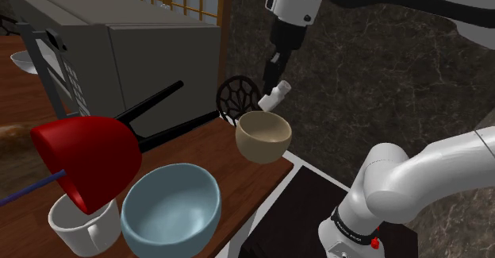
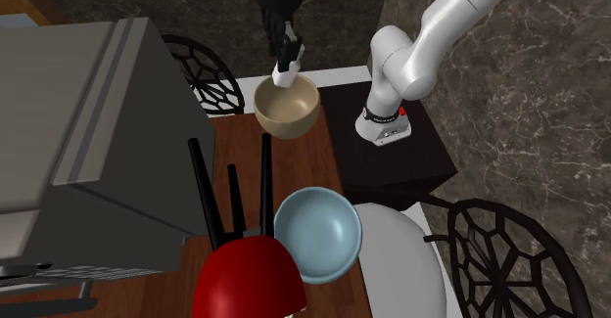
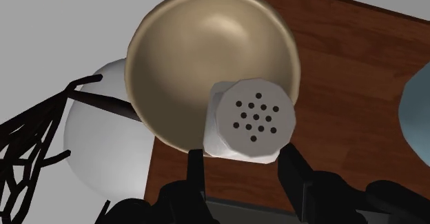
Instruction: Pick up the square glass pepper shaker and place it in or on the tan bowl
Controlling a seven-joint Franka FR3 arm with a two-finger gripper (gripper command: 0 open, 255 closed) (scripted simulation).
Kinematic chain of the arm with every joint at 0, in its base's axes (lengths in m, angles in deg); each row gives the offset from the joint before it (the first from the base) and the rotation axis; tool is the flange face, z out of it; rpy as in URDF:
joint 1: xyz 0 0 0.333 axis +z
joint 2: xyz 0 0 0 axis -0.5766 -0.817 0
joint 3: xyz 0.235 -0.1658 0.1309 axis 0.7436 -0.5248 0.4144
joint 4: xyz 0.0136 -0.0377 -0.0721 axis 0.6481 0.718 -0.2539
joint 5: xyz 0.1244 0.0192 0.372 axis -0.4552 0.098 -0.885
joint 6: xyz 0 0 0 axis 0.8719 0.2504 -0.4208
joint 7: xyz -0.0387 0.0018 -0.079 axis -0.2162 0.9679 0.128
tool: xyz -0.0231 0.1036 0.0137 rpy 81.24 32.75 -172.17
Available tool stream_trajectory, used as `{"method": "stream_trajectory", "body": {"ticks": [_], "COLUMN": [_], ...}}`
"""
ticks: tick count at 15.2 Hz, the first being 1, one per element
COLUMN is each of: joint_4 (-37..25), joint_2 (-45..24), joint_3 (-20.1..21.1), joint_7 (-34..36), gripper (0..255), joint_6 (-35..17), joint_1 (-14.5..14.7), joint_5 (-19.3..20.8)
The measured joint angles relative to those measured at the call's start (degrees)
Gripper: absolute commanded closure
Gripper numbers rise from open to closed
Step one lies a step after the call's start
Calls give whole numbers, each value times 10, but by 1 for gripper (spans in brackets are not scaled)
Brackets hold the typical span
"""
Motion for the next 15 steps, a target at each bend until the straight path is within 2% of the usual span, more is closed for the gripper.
{"method": "stream_trajectory", "body": {"ticks": [11, 15], "joint_4": [102, 113], "joint_2": [23, 25], "joint_3": [2, 3], "joint_7": [-2, -2], "gripper": [255, 255], "joint_6": [-79, -89], "joint_1": [3, 3], "joint_5": [-4, -5]}}
